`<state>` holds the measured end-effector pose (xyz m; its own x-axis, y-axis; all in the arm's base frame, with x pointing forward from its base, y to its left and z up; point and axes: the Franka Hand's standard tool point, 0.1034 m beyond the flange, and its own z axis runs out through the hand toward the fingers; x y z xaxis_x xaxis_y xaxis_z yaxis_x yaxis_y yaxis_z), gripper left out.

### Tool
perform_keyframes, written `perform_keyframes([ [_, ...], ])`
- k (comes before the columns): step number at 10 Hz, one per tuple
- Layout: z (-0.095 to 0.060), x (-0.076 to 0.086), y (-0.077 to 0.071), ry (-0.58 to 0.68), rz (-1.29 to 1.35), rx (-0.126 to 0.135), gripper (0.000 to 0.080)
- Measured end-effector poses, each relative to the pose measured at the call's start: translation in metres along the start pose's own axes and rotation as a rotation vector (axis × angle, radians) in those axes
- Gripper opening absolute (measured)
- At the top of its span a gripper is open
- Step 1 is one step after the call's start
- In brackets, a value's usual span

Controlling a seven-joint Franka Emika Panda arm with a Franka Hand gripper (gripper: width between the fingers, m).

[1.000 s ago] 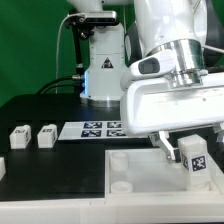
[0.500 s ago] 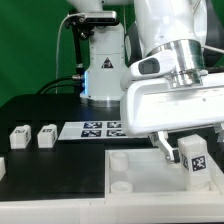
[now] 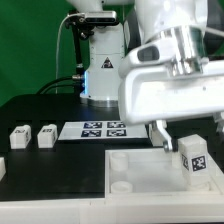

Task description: Assemble one leg

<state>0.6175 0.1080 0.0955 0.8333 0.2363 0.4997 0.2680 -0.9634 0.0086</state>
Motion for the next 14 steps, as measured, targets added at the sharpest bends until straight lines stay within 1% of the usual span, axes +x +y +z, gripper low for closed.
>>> perform_keyframes([
  [1, 0.001, 0.002, 0.002, -0.029, 0.0, 0.005, 0.0649],
  [2, 0.001, 0.006, 0.007, -0.023, 0.005, 0.001, 0.0649],
  [3, 0.008, -0.005, 0.004, -0.102, 0.01, 0.018, 0.0649],
  [4, 0.009, -0.005, 0.0, -0.224, 0.009, 0.044, 0.0649],
  [5, 0.008, -0.001, -0.001, -0.296, 0.009, 0.061, 0.0649],
  [6, 0.01, -0.01, -0.006, -0.378, 0.021, 0.075, 0.0649],
  [7, 0.009, -0.019, -0.013, -0.499, 0.03, 0.098, 0.0649],
  [9, 0.01, -0.018, -0.018, -0.632, 0.026, 0.131, 0.0649],
  [10, 0.013, -0.012, -0.016, -0.605, 0.029, 0.126, 0.0649],
  [12, 0.013, -0.012, -0.016, -0.602, 0.028, 0.127, 0.0649],
  [14, 0.013, -0.012, -0.016, -0.603, 0.028, 0.127, 0.0383],
])
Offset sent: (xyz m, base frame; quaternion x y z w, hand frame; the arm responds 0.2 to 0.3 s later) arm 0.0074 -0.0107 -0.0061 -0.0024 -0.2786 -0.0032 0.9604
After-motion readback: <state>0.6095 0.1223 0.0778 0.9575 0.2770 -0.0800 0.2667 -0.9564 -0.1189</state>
